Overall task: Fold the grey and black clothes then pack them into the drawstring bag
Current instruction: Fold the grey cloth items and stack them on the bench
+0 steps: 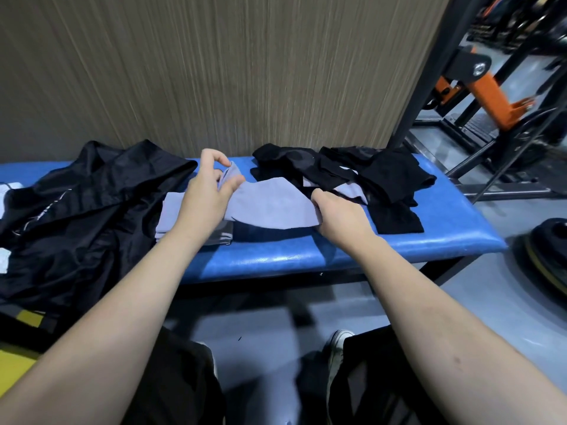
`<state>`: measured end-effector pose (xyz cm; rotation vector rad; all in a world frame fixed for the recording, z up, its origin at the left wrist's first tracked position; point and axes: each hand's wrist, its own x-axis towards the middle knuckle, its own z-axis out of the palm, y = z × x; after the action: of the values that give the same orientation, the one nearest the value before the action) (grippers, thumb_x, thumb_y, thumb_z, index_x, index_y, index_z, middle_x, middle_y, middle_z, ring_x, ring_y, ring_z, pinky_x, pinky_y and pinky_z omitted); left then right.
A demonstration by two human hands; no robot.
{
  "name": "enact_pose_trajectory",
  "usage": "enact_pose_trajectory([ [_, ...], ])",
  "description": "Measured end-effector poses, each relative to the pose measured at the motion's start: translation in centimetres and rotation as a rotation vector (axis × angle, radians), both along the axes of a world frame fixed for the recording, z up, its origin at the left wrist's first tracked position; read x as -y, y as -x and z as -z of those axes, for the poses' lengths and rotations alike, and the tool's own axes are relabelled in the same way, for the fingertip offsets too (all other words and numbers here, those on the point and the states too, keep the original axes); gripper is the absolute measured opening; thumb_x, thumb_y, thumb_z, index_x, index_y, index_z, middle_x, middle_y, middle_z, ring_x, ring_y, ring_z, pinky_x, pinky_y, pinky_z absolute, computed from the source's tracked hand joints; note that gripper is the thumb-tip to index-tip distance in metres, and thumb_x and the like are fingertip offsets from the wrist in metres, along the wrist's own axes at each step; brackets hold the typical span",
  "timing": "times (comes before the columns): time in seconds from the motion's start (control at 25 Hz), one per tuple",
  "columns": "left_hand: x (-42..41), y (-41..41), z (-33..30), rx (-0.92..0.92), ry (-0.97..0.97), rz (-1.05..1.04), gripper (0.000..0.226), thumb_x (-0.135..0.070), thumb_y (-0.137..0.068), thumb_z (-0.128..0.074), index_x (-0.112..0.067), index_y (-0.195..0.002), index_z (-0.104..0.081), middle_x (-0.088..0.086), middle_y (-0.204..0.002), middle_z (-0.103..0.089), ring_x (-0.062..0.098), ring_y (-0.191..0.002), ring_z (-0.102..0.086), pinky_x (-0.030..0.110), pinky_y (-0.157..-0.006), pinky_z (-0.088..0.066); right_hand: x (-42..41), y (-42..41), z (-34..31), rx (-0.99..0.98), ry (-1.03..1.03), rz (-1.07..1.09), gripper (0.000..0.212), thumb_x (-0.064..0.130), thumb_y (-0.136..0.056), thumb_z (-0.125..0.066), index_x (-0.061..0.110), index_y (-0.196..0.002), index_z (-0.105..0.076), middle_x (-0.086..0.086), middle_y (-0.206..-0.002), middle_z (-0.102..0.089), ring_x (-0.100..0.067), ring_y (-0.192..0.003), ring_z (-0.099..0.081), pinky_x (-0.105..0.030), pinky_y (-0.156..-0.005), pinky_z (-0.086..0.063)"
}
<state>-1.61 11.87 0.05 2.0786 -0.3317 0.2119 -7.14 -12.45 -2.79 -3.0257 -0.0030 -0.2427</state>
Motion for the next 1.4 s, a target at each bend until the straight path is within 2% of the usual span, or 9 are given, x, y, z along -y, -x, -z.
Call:
enact_pose_trajectory([
  [0.16, -0.2, 0.0, 0.0, 0.047, -0.192, 0.071, 0.023, -0.023, -0.095, -0.063, -0.025, -0.107, -0.043, 0.007, -0.089, -0.054, 0.015, -0.065, -0.044, 0.031, -0.060, -0.036, 0.6, 0.6, -0.7, 0.079, -0.003, 0.019, 0.021, -0.004, -0.084, -0.048, 0.012, -0.098, -0.045, -0.006, -0.100, -0.046, -0.027, -0.071, -0.039, -0.035, -0.053, -0.030],
  [0.36, 0.0, -0.1, 0.9, 0.078, -0.247, 0.168, 0.012, -0.012, -0.095, -0.060, -0.022, -0.092, -0.066, -0.001, -0.093, -0.055, -0.006, -0.082, -0.051, 0.005, -0.075, -0.034, 2.2, 1.9, -1.6, 0.136, -0.020, 0.117, 0.023, -0.005, -0.082, -0.051, 0.010, -0.098, -0.044, -0.008, -0.103, -0.036, -0.026, -0.052, -0.031, -0.031, -0.045, -0.016],
  [0.6, 0.6, 0.1, 1.6, 0.035, -0.340, 0.236, 0.016, -0.026, -0.091, -0.069, -0.029, -0.107, -0.065, -0.012, -0.096, -0.045, 0.002, -0.077, -0.049, 0.022, -0.076, -0.035, 3.4, 3.2, -1.2, -0.086, -0.060, 0.220, 0.026, 0.010, -0.091, -0.047, 0.012, -0.117, -0.042, -0.014, -0.111, -0.044, -0.036, -0.066, -0.051, -0.039, -0.060, -0.043],
  [0.76, 0.6, 0.5, 1.8, -0.063, -0.448, 0.328, 0.035, -0.029, -0.087, -0.075, -0.032, -0.118, -0.059, -0.008, -0.113, -0.046, 0.007, -0.093, -0.054, 0.020, -0.081, -0.036, 4.0, 3.8, -0.7, -0.263, -0.068, 0.283, 0.033, 0.010, -0.092, -0.043, 0.014, -0.124, -0.035, -0.014, -0.107, -0.035, -0.027, -0.058, -0.044, -0.039, -0.062, -0.042],
  [0.88, 0.8, 0.9, 1.9, -0.047, -0.482, 0.375, 0.024, -0.025, -0.089, -0.072, -0.035, -0.108, -0.061, -0.010, -0.102, -0.050, -0.003, -0.093, -0.049, 0.008, -0.077, -0.034, 4.4, 4.1, -0.4, -0.313, -0.066, 0.275, 0.038, 0.003, -0.093, -0.036, 0.016, -0.129, -0.034, -0.015, -0.105, -0.037, -0.027, -0.059, -0.046, -0.039, -0.063, -0.044],
  [1.0, 1.4, 1.2, 2.3, -0.046, -0.529, 0.336, 0.016, -0.024, -0.092, -0.068, -0.031, -0.106, -0.063, -0.005, -0.100, -0.055, 0.010, -0.090, -0.051, 0.016, -0.075, -0.033, 4.7, 4.4, -0.5, -0.351, -0.143, 0.232, 0.044, 0.001, -0.094, -0.035, 0.020, -0.134, -0.034, -0.015, -0.109, -0.038, -0.027, -0.058, -0.045, -0.036, -0.061, -0.043],
  [1.12, 1.9, 1.5, 3.1, -0.103, -0.583, 0.322, 0.022, -0.024, -0.092, -0.066, -0.026, -0.114, -0.061, -0.002, -0.112, -0.056, 0.016, -0.105, -0.053, 0.026, -0.087, -0.037, 5.3, 5.0, -1.0, -0.458, -0.240, 0.196, 0.052, 0.013, -0.089, -0.058, 0.028, -0.134, -0.037, -0.009, -0.114, -0.034, -0.024, -0.063, -0.051, -0.031, -0.063, -0.043],
  [1.24, 2.0, 2.1, 3.6, -0.135, -0.606, 0.316, 0.030, -0.026, -0.092, -0.065, -0.024, -0.121, -0.058, -0.002, -0.117, -0.051, 0.017, -0.110, -0.053, 0.030, -0.096, -0.040, 6.3, 5.8, -1.9, -0.560, -0.280, 0.184, 0.076, 0.033, -0.076, -0.081, 0.039, -0.136, -0.035, -0.005, -0.120, -0.034, -0.026, -0.090, -0.057, -0.035, -0.079, -0.045],
  [1.4, 2.5, 2.5, 3.8, -0.155, -0.643, 0.300, 0.037, -0.027, -0.093, -0.063, -0.024, -0.128, -0.053, 0.000, -0.121, -0.047, 0.019, -0.114, -0.053, 0.033, -0.099, -0.041, 7.5, 5.5, -1.7, -0.478, -0.478, 0.189, 0.060, 0.057, -0.082, -0.070, 0.039, -0.133, -0.045, -0.002, -0.112, -0.050, -0.022, -0.100, -0.055, -0.036, -0.092, -0.044],
])
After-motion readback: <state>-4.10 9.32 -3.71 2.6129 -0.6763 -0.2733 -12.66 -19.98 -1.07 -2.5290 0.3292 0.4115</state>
